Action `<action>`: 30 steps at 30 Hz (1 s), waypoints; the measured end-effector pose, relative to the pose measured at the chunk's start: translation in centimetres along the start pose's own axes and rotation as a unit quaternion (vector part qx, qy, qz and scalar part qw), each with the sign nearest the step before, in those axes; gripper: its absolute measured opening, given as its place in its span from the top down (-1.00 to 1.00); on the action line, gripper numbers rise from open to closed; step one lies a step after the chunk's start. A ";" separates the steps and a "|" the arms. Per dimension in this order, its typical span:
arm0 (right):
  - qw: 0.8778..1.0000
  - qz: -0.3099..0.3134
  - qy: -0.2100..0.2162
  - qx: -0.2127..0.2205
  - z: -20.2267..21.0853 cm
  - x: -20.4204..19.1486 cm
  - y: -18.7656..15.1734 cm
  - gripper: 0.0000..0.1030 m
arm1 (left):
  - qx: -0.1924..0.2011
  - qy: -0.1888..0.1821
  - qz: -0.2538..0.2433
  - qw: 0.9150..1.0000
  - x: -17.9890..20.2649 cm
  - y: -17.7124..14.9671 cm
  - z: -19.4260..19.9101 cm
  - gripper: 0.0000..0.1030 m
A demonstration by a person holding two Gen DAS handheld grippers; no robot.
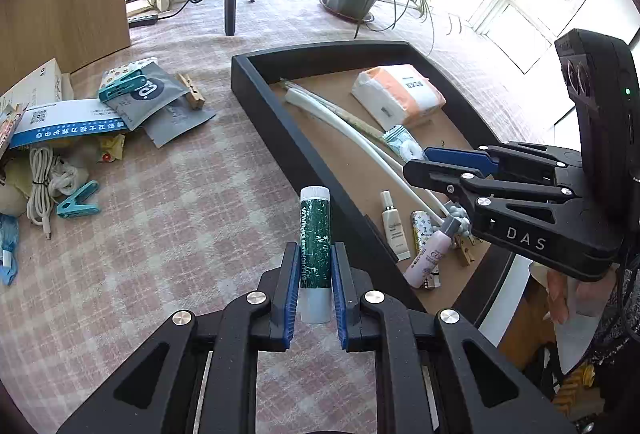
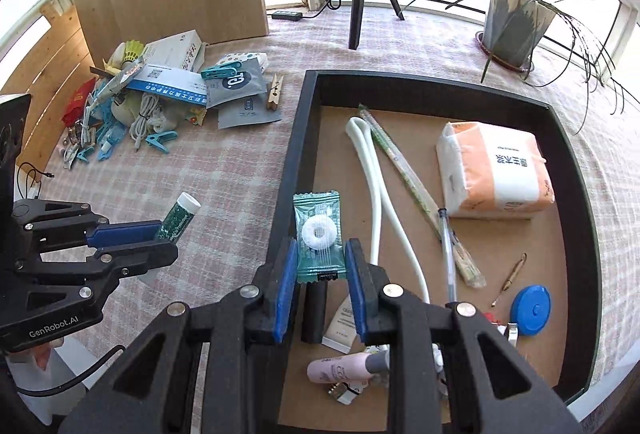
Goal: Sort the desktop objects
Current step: 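Carry the glitter stick and mint packet into the tray and open both grippers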
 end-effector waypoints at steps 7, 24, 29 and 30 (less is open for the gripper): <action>0.998 -0.065 -0.026 0.007 1.6 7.0 -2.4 0.53 | -0.015 -0.018 -0.062 0.998 7.1 1.8 -2.1 0.72; 0.996 -0.081 -0.033 0.015 2.9 8.8 -3.4 -0.14 | -0.011 0.010 -0.063 0.998 7.7 2.0 -1.2 0.63; 0.997 -0.071 -0.019 0.020 3.0 6.8 -2.5 -0.14 | 0.001 0.024 -0.028 0.999 4.1 1.0 0.3 0.63; 0.997 -0.068 -0.020 0.018 2.8 6.4 -2.3 -0.14 | 0.002 0.026 -0.021 0.999 3.2 0.7 0.5 0.63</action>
Point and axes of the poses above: each gripper's, at about its wrist camera, not at the fingertips, and z roughly against the way its jaws point, x to its right, y to its top, the point moved 3 cm from there along -z, roughly the way its jaws point, and after that the axes turned 12 degrees about -x, right-handed, at the moved point
